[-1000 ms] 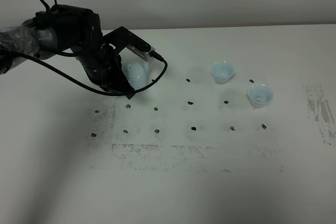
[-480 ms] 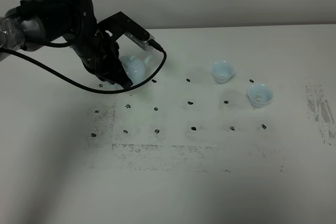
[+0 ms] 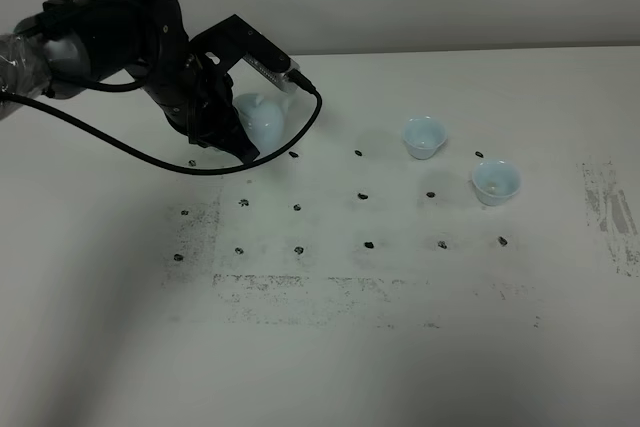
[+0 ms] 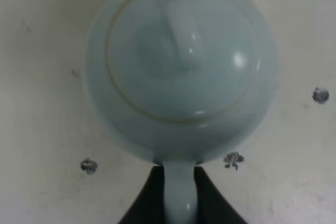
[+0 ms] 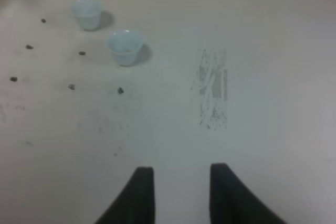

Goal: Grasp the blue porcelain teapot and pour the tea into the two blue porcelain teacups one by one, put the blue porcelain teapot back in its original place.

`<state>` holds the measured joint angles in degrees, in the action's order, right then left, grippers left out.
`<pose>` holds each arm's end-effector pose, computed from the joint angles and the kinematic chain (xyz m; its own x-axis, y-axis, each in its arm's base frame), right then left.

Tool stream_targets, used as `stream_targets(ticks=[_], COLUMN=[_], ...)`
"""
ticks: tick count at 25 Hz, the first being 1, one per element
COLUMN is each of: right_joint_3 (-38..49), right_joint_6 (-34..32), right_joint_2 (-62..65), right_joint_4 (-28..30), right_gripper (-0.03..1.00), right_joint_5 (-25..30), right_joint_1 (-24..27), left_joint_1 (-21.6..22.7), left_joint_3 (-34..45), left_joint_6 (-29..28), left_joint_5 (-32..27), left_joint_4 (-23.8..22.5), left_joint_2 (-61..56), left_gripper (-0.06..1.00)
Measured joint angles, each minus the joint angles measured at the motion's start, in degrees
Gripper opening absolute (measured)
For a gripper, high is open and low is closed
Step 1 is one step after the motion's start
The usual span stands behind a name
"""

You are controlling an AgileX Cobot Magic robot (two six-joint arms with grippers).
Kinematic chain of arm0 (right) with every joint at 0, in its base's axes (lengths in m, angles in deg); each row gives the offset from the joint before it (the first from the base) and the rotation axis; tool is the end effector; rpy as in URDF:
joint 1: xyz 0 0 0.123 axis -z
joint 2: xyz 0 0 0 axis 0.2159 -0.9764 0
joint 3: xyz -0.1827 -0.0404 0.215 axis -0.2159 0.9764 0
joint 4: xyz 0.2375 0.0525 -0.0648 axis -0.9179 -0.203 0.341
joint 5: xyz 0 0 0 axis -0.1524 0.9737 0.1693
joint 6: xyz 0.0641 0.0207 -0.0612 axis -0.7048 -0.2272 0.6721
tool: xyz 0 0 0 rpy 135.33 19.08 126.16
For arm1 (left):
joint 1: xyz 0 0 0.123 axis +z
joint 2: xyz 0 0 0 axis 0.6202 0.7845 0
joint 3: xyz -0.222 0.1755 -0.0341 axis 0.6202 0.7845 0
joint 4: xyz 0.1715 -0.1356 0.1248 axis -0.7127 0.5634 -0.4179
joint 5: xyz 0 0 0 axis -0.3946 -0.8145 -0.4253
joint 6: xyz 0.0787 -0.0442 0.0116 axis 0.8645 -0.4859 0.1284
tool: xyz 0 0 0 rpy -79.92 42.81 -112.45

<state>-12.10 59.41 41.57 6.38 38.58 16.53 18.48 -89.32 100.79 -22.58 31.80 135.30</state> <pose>-0.0054 0.0060 0.2752 -0.4598 -0.0876 -0.8837 -0.0389 0.9962 -0.0785 0.4311 -0.1600 0.1947 -0.5999 0.6781 -0.4246 0.6875 0.7084 0.1600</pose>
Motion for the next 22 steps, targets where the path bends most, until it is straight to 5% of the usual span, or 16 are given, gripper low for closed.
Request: stream_targets(ticks=[11, 17, 22], right_joint_3=[0.00, 0.00, 0.00], right_joint_6=[0.00, 0.00, 0.00], right_joint_2=[0.00, 0.00, 0.00], right_joint_4=[-0.05, -0.02, -0.02], right_gripper=[0.28, 0.28, 0.28], right_joint_5=[0.00, 0.00, 0.00], right_joint_1=[0.00, 0.00, 0.00], left_joint_1=[-0.51, -0.58, -0.58], left_joint_3=[0.00, 0.00, -2.17], left_joint_6=[2.31, 15.35, 20.74], left_joint_5=[3.83, 5.29, 5.26], left_joint_4=[0.71, 7.92, 10.63], left_joint_2=[-0.92, -0.92, -0.92], left_gripper=[0.04, 0.04, 0.04])
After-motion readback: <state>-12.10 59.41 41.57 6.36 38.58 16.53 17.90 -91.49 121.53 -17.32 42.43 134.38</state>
